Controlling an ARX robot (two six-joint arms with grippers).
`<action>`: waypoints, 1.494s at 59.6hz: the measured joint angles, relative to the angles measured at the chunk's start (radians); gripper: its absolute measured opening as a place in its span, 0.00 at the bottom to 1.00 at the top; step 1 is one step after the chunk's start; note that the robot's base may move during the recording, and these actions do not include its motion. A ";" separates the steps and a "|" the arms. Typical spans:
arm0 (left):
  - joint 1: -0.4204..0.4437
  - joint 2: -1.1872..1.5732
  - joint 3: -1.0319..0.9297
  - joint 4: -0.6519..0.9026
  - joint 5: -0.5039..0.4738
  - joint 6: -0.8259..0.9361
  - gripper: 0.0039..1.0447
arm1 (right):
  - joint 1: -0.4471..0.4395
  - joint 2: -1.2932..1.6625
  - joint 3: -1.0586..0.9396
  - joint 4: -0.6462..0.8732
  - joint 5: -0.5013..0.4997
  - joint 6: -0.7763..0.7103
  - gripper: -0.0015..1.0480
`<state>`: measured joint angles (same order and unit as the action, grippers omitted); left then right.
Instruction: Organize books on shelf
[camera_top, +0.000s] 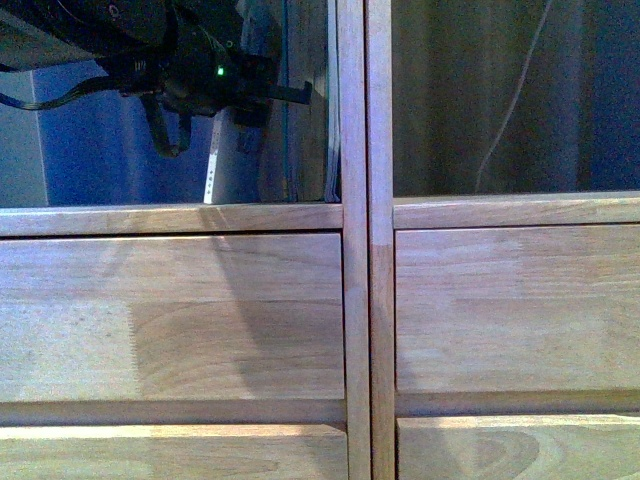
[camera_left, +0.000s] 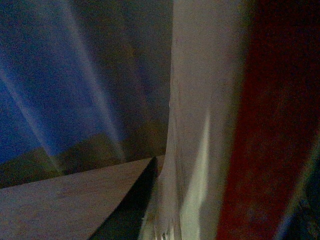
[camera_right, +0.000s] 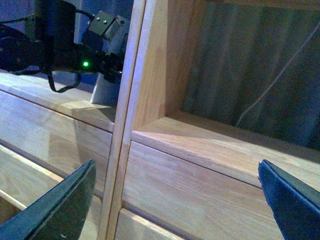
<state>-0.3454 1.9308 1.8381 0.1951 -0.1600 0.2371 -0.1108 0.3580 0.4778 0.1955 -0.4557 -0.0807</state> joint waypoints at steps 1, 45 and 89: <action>0.000 -0.002 -0.005 0.004 0.002 0.000 0.38 | 0.000 0.000 0.000 0.000 0.000 0.000 0.93; 0.241 -1.004 -1.056 0.289 0.409 -0.134 0.93 | 0.000 0.000 0.000 0.000 0.000 0.000 0.93; 0.340 -1.383 -1.528 0.040 0.159 -0.233 0.03 | 0.106 -0.165 -0.224 -0.266 0.452 0.067 0.12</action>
<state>-0.0051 0.5480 0.3099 0.2356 -0.0010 0.0044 -0.0044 0.1928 0.2539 -0.0700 -0.0040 -0.0135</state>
